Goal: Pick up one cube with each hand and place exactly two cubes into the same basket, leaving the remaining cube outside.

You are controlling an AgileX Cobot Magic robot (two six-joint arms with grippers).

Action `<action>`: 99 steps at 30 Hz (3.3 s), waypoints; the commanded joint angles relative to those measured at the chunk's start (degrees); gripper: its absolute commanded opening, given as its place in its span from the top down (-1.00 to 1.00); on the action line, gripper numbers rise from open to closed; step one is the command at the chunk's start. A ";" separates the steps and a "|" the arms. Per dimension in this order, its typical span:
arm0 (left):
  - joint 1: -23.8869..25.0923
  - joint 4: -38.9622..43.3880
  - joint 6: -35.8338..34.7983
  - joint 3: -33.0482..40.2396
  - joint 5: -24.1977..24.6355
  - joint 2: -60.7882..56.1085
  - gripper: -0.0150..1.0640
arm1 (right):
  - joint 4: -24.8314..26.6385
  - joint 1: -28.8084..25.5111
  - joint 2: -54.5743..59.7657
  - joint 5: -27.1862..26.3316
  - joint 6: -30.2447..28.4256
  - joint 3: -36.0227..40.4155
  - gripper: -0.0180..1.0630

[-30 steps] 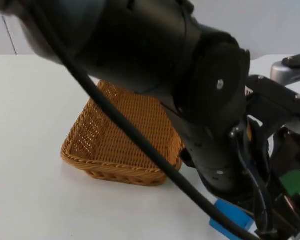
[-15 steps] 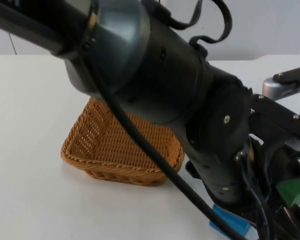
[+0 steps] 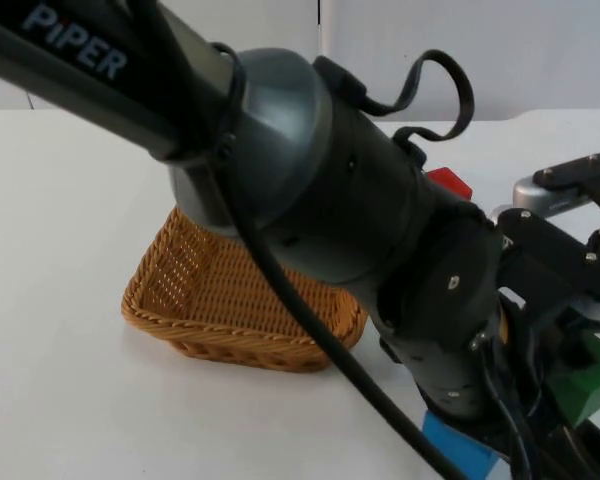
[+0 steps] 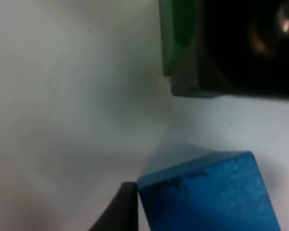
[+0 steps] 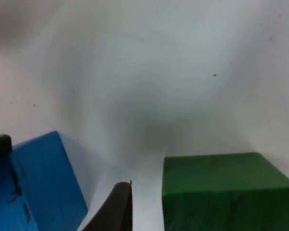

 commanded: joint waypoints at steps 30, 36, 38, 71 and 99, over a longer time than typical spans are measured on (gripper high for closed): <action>1.21 0.09 -0.44 -0.18 -2.36 3.38 -0.73 | -0.30 0.11 0.90 -2.49 -0.67 -0.16 -0.55; 1.21 0.09 -0.44 -0.18 -2.08 3.38 -0.58 | -0.18 0.11 0.90 -2.31 -0.55 -0.16 0.01; 1.21 -0.15 -0.44 -0.18 -1.95 3.38 -0.52 | -0.08 0.11 0.90 -2.31 -0.54 -0.16 0.24; 1.21 0.15 -0.22 -0.18 6.20 -5.64 0.98 | -0.44 0.00 -16.38 3.35 -0.54 -0.16 0.97; 1.21 5.04 -2.25 -0.07 19.27 -20.73 0.98 | -0.63 0.00 -23.87 16.16 -0.54 -5.01 0.97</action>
